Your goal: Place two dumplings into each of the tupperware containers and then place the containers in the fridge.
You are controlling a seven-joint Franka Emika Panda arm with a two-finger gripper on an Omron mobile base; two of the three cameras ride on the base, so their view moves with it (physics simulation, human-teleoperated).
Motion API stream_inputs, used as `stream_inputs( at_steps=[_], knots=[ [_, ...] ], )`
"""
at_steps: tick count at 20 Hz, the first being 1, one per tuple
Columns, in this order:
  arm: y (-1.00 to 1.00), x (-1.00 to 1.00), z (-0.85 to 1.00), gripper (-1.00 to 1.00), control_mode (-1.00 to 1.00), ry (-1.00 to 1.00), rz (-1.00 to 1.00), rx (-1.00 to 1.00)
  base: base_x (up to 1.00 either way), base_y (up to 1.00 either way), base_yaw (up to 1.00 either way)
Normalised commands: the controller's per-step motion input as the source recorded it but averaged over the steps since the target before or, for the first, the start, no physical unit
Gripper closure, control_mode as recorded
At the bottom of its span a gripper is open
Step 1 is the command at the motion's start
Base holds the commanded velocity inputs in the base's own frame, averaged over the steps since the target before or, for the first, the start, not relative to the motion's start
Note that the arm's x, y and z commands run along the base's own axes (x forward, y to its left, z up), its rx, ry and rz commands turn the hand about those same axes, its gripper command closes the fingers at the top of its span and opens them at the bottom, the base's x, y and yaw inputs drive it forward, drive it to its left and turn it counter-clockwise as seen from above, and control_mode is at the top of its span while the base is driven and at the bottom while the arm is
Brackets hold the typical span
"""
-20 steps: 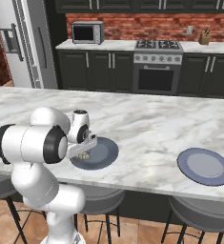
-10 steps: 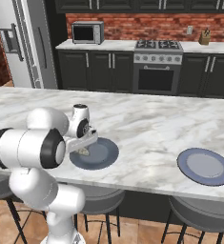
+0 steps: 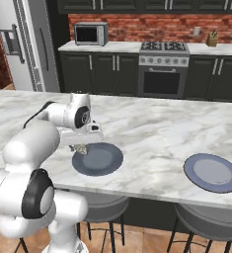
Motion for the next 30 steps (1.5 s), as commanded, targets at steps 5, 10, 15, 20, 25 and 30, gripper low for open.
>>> stream_inputs(
  at_steps=[5,10,15,20,25,30],
  knots=[
    [-0.73,-0.71,0.34,1.00,-1.00,0.25,-0.50,-0.06,0.00,0.00,0.00],
    [-0.24,-0.48,0.00,1.00,-1.00,0.13,-0.54,-0.04,0.00,0.00,0.00],
    [0.45,-0.10,0.02,1.00,-1.00,-0.18,-0.16,-0.23,0.00,0.00,0.00],
    [-0.02,-0.60,0.26,1.00,-1.00,-0.30,-0.13,-0.15,0.00,0.00,0.00],
    [0.00,-0.40,0.48,1.00,-1.00,-0.15,-0.03,0.00,0.00,0.00,0.00],
    [0.17,-0.06,0.24,1.00,-1.00,-0.04,0.00,-0.02,0.00,0.00,0.00]
  ],
)
